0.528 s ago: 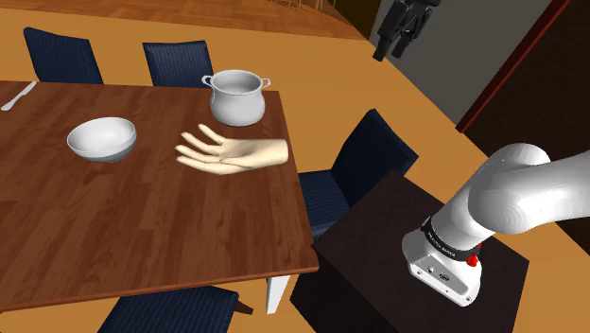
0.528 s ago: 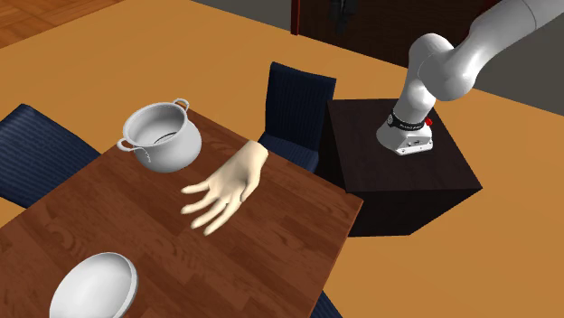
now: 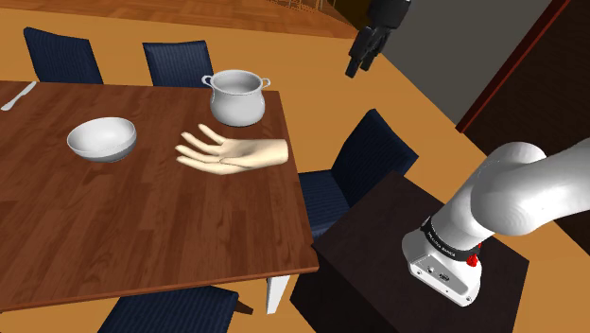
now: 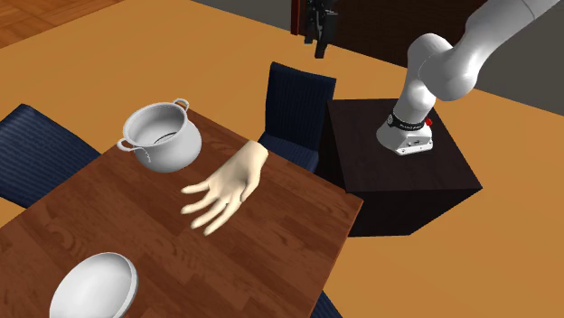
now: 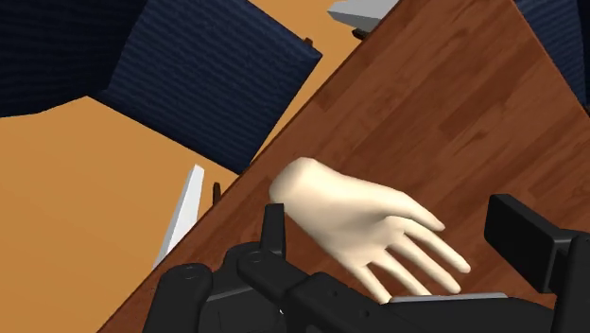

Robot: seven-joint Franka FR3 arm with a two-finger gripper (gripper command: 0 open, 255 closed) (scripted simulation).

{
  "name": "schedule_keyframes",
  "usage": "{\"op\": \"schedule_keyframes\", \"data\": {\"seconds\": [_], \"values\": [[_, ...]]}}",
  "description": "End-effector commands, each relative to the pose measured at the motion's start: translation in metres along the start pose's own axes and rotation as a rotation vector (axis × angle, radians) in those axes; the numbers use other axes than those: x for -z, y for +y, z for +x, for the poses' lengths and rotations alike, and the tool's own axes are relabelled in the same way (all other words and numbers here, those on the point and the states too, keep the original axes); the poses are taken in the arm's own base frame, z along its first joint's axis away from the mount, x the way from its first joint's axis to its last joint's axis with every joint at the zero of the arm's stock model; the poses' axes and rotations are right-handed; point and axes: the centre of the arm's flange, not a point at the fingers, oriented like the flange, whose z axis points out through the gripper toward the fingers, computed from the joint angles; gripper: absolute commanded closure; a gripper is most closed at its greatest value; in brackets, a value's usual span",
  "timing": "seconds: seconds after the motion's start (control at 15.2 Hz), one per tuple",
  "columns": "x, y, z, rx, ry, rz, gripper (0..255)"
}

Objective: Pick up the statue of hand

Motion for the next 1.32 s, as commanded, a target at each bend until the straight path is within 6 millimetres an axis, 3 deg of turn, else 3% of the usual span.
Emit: {"op": "schedule_keyframes", "data": {"seconds": [0.0,0.59,1.25], "values": [[-0.024,-0.005,0.019,0.059,0.001,0.007,0],[-0.116,-0.028,0.090,0.313,0.000,0.040,0],[-0.217,-0.077,0.158,0.596,-0.002,0.077,0]]}}
